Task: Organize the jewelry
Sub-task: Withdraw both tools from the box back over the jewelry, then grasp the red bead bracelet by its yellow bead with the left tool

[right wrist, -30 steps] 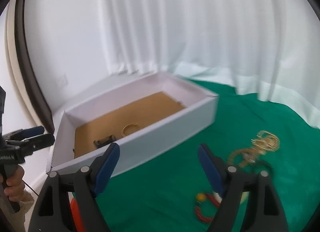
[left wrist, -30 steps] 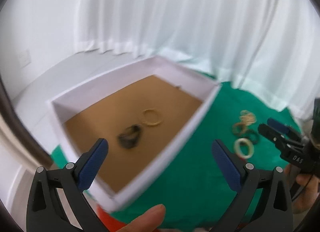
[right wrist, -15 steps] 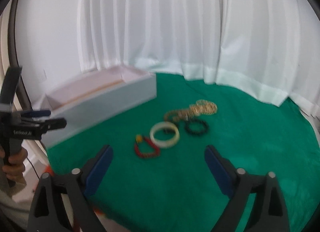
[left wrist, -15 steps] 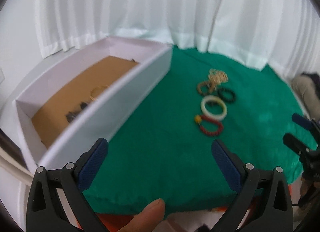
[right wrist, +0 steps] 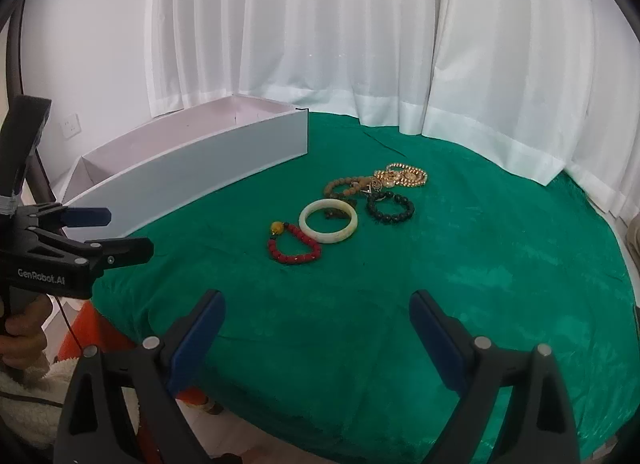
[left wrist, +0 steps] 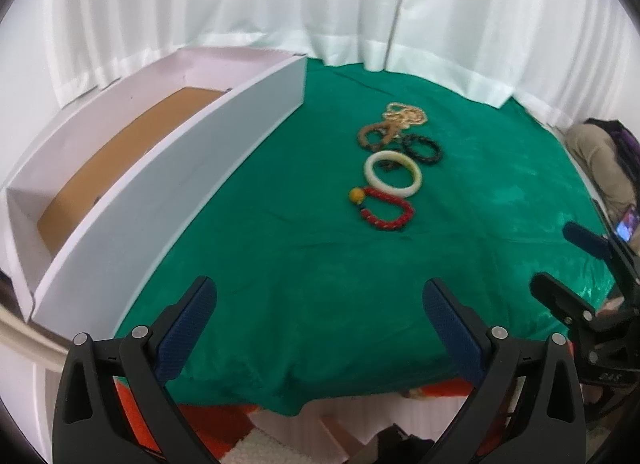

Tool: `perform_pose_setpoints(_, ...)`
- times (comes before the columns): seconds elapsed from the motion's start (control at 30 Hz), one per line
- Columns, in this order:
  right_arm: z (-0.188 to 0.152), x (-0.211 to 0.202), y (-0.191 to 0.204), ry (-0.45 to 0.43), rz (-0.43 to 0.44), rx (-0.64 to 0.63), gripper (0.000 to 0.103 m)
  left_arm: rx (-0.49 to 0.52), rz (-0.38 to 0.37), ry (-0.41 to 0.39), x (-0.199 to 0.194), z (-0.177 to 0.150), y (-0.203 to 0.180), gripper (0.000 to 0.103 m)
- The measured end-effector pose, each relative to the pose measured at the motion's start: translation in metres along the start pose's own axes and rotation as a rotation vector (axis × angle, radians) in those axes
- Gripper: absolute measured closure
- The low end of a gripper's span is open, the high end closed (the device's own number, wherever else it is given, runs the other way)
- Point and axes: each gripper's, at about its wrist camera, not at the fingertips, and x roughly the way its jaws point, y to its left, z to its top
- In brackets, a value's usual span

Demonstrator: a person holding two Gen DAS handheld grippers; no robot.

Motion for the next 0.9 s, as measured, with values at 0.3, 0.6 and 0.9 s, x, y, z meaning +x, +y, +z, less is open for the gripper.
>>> perform_pose_setpoints(0.3, -0.01, 0.008, 0.008, 0.051, -0.046, -0.01, 0.008, 0.011, -0.005, 0.022, 0.005, -0.006, 0.0, 0.0)
perform_pose_setpoints(0.6, -0.017, 0.009, -0.004, 0.064, -0.031, 0.03, 0.008, 0.044, -0.006, 0.044, 0.01, -0.014, -0.003, 0.0)
perform_pose_setpoints(0.9, -0.025, 0.028, -0.013, 0.137, 0.006, 0.089, 0.008, 0.036, -0.021, 0.081, 0.023, -0.011, 0.004, 0.0)
